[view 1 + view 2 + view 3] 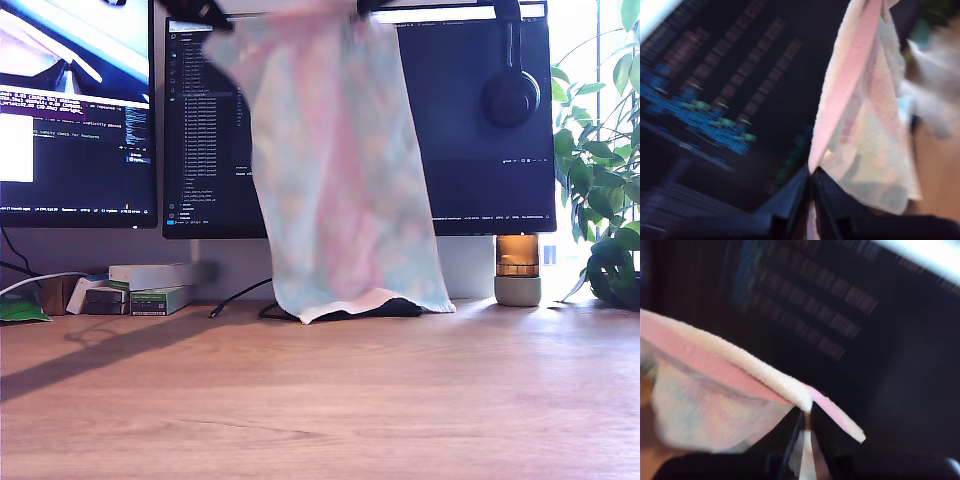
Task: Fold the tea towel to a neat square and place it to the right
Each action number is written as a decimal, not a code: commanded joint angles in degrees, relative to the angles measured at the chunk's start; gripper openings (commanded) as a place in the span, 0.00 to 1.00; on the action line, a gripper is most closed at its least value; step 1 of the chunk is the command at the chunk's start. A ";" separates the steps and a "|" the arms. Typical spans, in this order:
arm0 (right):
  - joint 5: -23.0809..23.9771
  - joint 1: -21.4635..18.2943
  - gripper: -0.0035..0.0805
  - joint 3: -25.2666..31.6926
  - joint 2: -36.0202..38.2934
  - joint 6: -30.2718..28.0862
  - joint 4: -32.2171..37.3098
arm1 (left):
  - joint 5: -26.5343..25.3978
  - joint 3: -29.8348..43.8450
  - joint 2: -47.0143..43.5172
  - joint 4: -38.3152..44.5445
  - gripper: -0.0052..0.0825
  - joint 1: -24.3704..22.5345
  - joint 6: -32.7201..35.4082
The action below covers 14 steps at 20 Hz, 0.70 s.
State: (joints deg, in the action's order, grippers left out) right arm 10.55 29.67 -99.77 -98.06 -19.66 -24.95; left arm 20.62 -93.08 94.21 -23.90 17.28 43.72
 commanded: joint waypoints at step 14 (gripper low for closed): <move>-8.76 -0.44 0.03 -0.55 14.69 7.89 -29.90 | 9.92 -2.54 -10.03 -28.20 0.03 2.40 -3.26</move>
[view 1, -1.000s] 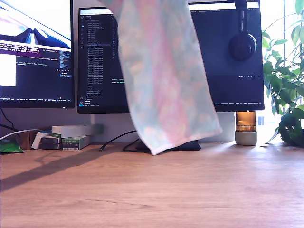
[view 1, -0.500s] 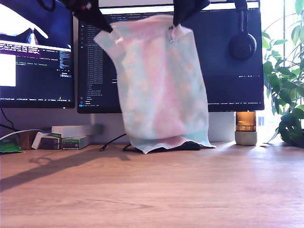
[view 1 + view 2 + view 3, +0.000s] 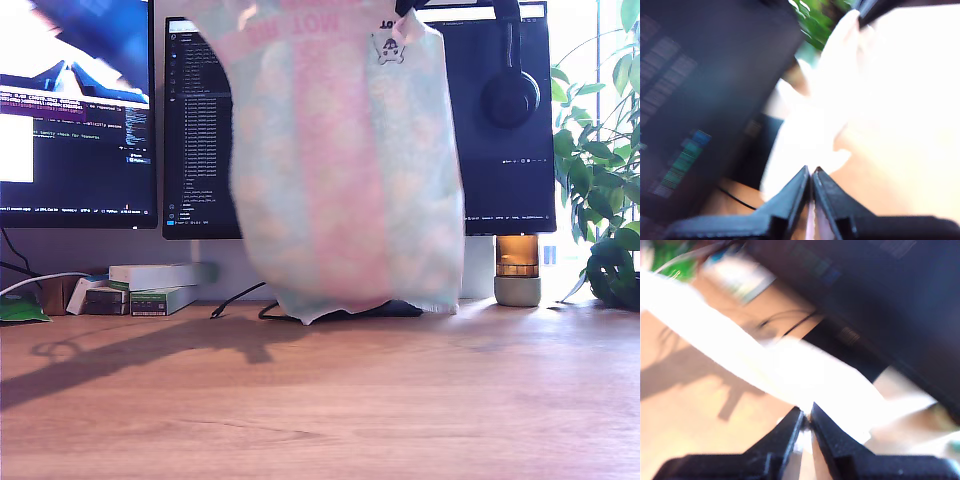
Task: Fold the tea towel to a neat square and place it to the right
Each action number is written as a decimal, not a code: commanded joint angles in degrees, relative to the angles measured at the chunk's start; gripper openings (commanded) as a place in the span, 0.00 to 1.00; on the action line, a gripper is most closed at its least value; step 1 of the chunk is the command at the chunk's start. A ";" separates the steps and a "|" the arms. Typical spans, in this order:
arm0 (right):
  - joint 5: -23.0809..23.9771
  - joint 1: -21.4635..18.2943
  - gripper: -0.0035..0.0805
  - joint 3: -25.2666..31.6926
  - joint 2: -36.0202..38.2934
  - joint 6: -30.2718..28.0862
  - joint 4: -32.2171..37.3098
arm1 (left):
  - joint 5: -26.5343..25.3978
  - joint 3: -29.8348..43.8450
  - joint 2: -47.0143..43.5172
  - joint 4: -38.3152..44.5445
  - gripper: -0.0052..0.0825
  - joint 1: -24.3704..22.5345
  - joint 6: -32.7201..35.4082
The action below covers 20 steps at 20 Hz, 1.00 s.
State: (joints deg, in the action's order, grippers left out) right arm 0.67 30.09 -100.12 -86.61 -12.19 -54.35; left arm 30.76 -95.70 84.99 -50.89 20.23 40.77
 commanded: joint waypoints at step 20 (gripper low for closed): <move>-8.46 2.58 0.03 -0.09 5.55 2.16 -23.78 | 9.22 -3.34 -1.68 -27.10 0.03 3.56 -6.27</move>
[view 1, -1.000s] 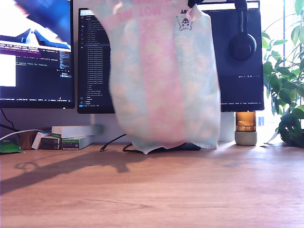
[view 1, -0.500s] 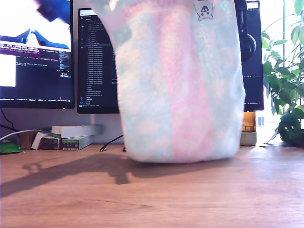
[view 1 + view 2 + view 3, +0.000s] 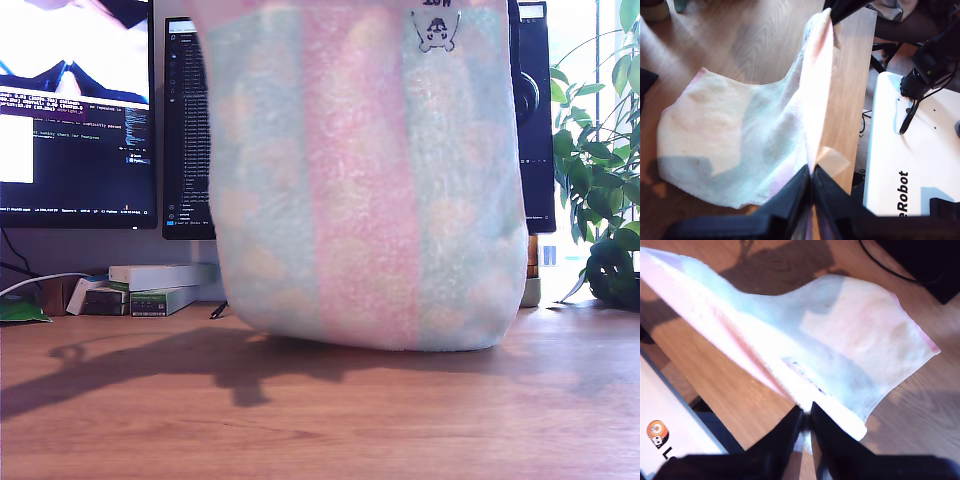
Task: Fold the tea towel to a neat square and place it to the right
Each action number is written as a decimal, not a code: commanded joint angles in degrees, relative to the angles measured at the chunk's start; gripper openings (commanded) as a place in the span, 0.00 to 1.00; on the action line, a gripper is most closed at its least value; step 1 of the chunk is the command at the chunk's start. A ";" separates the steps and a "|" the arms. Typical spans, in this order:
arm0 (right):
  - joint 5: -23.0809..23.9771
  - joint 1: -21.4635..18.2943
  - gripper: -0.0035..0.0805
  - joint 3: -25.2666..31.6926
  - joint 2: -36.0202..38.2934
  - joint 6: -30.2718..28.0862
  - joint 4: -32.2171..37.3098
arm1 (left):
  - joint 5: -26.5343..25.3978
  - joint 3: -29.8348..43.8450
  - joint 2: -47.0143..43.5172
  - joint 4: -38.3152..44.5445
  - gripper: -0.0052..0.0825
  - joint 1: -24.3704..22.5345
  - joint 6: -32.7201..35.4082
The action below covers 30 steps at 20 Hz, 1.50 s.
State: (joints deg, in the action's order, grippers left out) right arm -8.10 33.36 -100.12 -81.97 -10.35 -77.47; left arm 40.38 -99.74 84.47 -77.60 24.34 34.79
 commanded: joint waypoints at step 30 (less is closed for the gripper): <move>0.44 15.32 0.03 43.52 17.70 20.63 35.32 | -17.70 42.88 -20.81 27.96 0.03 20.00 -21.55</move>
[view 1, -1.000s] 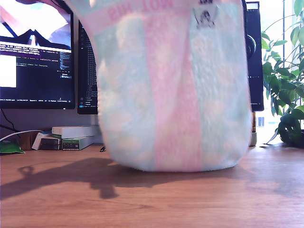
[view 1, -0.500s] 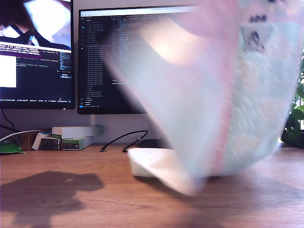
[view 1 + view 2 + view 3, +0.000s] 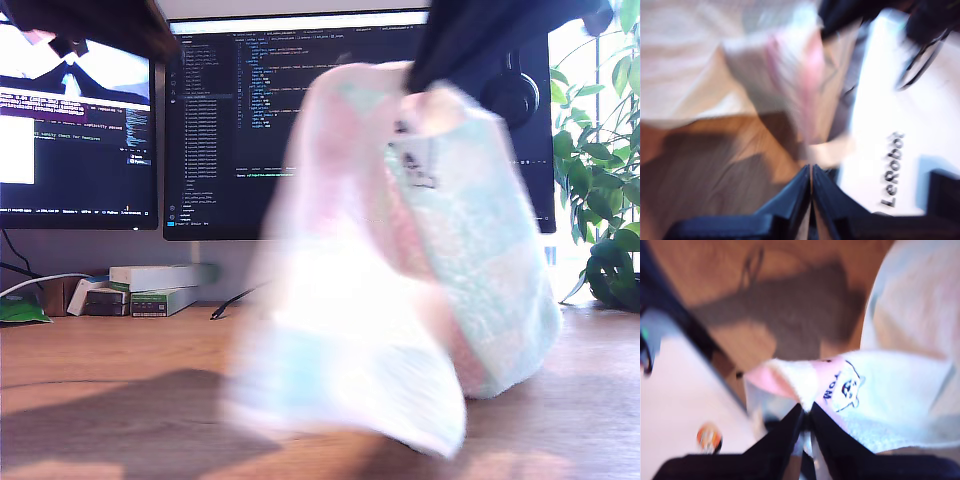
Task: Fold the tea towel to a neat square and place it to the right
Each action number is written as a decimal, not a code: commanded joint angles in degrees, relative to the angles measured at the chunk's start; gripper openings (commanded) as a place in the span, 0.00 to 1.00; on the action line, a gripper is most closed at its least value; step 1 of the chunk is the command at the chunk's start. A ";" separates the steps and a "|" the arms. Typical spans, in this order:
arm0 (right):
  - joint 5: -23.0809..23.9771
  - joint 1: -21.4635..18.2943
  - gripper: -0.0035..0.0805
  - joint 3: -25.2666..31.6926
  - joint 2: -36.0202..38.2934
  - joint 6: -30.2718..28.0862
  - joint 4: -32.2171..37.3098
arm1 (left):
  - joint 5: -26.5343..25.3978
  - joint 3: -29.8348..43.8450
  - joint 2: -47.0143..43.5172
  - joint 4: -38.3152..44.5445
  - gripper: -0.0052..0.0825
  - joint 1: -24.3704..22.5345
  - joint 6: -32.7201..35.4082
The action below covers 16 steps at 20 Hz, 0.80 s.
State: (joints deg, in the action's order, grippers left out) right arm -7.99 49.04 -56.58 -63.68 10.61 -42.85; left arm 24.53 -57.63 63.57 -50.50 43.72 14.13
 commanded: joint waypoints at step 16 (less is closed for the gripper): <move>0.90 -4.57 0.03 -0.11 -2.38 -3.15 4.02 | -12.66 22.91 0.11 33.75 0.59 7.93 -14.29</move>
State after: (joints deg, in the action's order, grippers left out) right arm -7.03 44.34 -56.58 -65.87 7.62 -39.40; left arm 12.45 -36.01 63.51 -20.49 51.42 0.30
